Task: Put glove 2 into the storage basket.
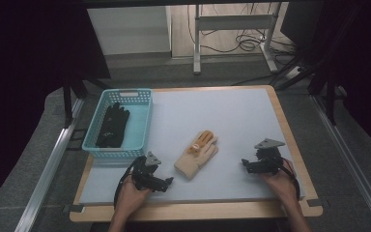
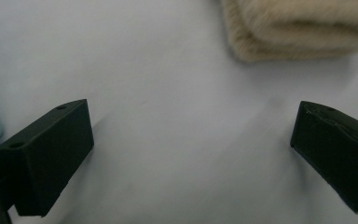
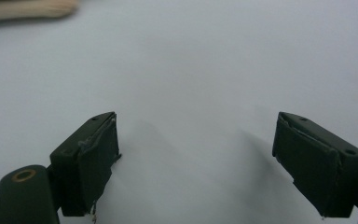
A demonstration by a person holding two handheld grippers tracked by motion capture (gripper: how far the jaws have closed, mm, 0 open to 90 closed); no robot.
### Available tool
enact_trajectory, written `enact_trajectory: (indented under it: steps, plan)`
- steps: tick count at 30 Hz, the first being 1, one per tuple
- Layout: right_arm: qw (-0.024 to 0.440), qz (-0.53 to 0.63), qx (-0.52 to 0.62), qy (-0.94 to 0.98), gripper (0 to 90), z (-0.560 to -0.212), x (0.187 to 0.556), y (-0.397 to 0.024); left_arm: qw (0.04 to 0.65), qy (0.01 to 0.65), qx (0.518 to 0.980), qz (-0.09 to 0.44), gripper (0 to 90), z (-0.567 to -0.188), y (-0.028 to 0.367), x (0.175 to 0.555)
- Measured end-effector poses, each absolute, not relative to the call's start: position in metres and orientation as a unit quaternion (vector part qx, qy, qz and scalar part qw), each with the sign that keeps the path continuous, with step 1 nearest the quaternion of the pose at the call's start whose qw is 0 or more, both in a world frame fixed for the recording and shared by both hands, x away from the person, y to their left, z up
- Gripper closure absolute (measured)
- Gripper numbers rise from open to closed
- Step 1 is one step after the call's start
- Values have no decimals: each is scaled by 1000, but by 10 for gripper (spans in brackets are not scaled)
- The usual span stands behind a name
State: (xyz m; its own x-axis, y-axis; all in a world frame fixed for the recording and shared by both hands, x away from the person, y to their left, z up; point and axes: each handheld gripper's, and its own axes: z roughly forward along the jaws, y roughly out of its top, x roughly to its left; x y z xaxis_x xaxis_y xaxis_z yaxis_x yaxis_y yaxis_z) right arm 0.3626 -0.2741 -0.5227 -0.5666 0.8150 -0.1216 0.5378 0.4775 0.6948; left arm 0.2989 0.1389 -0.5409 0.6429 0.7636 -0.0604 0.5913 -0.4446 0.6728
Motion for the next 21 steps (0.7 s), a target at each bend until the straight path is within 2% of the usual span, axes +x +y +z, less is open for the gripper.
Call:
enact_trajectory:
  steps: [5,10,16,21]
  plan:
    - [216,319,437,813,78,-526,367,-298,363,377,844,119,0,-523,119,307]
    - [209,326,444,808,71,-528,368,-301,364,362,851,114,0,-509,91,324]
    - [209,327,444,808,72,-528,368,-302,347,368,857,99,0,-508,58,350]
    - [209,328,444,807,74,-529,368,-302,308,368,872,96,0,-519,35,367]
